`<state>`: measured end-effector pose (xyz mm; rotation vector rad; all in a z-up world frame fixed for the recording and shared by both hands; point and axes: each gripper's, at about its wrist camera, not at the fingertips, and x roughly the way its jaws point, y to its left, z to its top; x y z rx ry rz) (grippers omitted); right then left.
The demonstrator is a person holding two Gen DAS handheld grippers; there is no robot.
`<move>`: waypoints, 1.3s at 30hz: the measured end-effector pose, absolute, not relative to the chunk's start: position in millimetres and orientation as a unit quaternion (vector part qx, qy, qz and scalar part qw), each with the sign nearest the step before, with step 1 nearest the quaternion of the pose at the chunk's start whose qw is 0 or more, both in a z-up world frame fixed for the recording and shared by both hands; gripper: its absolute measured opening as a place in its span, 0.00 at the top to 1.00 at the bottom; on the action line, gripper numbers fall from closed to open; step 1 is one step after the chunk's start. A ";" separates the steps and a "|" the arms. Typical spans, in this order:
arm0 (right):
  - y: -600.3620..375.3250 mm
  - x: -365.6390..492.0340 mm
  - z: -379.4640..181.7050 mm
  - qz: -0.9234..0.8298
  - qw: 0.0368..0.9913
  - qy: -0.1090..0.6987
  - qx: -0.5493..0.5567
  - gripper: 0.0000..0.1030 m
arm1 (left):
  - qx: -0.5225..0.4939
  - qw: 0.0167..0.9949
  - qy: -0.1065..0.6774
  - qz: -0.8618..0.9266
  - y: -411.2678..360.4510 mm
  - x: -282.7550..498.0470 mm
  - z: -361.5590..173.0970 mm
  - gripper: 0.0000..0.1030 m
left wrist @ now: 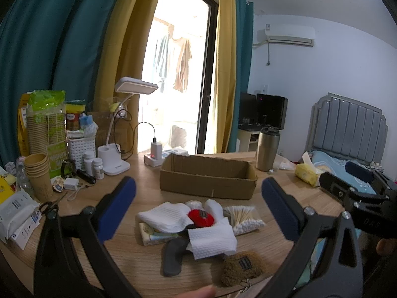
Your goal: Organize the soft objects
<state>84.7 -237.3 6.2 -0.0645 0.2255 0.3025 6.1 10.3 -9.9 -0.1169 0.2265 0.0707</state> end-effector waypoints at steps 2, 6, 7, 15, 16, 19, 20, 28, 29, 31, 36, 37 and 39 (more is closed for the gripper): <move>-237.7 84.8 5.9 0.151 0.982 0.112 -0.032 0.07 | -0.058 0.991 0.113 0.036 10.3 6.3 -10.0 0.01; -235.4 84.5 6.2 0.152 0.981 0.113 -0.033 0.07 | -0.059 0.991 0.113 0.036 10.4 6.5 -10.1 0.01; -235.4 84.7 6.2 0.152 0.981 0.113 -0.033 0.07 | -0.059 0.991 0.114 0.036 10.4 6.6 -10.1 0.01; -222.9 90.7 -3.2 0.170 0.976 0.130 -0.043 0.07 | -0.056 0.991 0.116 0.034 9.9 4.3 -12.6 0.01; -220.4 92.1 -5.7 0.172 0.975 0.134 -0.045 0.07 | -0.057 0.991 0.119 0.034 10.9 4.8 -14.5 0.01; -215.2 96.4 -12.3 0.178 0.972 0.146 -0.048 0.07 | -0.060 0.989 0.129 0.036 15.4 7.6 -20.7 0.01; -213.1 97.9 -15.3 0.181 0.971 0.151 -0.050 0.07 | -0.061 0.989 0.132 0.037 16.4 8.1 -22.6 0.01; -194.0 106.7 -37.6 0.206 0.959 0.186 -0.061 0.07 | -0.064 0.983 0.163 0.050 30.6 11.6 -46.3 0.01; -192.3 107.4 -39.8 0.209 0.957 0.189 -0.063 0.07 | -0.063 0.983 0.165 0.052 32.2 10.9 -48.9 0.01; -186.5 108.8 -46.9 0.219 0.952 0.201 -0.070 0.07 | -0.060 0.982 0.172 0.054 34.2 11.0 -54.9 0.01; -171.6 112.8 -63.6 0.246 0.936 0.233 -0.089 0.07 | -0.044 0.980 0.189 0.054 33.3 11.5 -69.3 0.01; -168.8 114.0 -67.2 0.253 0.932 0.242 -0.092 0.07 | -0.042 0.979 0.193 0.054 33.7 12.0 -72.1 0.01; -163.7 116.4 -76.4 0.267 0.923 0.260 -0.094 0.07 | -0.043 0.976 0.204 0.056 35.4 14.2 -78.2 0.01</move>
